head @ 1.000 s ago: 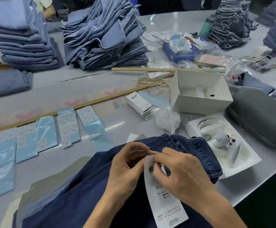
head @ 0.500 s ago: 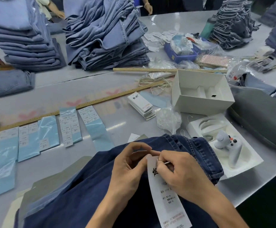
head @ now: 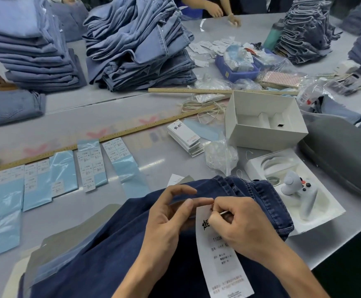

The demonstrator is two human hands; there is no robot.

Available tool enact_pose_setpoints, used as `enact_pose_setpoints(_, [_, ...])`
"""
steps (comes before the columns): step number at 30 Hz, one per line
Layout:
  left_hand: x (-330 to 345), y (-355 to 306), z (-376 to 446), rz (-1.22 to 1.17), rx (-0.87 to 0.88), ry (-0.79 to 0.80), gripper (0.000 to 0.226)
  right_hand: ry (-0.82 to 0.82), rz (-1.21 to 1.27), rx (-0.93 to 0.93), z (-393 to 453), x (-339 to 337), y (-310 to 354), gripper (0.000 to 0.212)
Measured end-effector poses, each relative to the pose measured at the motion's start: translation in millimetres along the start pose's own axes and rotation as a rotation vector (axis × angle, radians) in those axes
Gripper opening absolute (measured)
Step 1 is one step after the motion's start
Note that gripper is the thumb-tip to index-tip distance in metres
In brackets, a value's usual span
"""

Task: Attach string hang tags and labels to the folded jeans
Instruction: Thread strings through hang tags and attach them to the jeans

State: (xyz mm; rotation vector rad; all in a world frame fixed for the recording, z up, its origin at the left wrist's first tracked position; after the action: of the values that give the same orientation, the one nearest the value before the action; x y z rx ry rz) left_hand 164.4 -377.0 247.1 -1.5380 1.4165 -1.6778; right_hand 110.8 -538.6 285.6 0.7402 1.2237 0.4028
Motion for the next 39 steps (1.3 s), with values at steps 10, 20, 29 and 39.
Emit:
enact_pose_setpoints(10, [-6,-2,11,0.161,0.161,-0.057,0.042,-0.029,0.094,-0.059,-2,10,3,0.025])
enact_pose_setpoints(20, [1,-5,7,0.557,0.557,-0.131,0.026,-0.049,0.071,-0.038,-5,10,-5,0.016])
enact_pose_setpoints(29, [3,-10,6,0.537,0.611,-0.129,0.030,-0.087,0.084,-0.020,-9,9,-9,0.032])
enact_pose_setpoints(39, [-25,-45,14,0.567,0.699,-0.426,0.032,-0.185,-0.076,-0.081,-7,-44,-30,0.031])
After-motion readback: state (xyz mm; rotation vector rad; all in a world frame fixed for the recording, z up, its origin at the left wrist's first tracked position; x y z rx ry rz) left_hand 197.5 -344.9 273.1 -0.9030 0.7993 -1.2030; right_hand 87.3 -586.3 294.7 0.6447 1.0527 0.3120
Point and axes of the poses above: each hand's wrist, its own z-axis towards the middle knuckle, its own x-axis out of the palm, y = z × x, the point moved 2 cm from there along z, towards the middle knuckle, and after that the axes turned 13 degrees about -y, right-handed, at the moved point
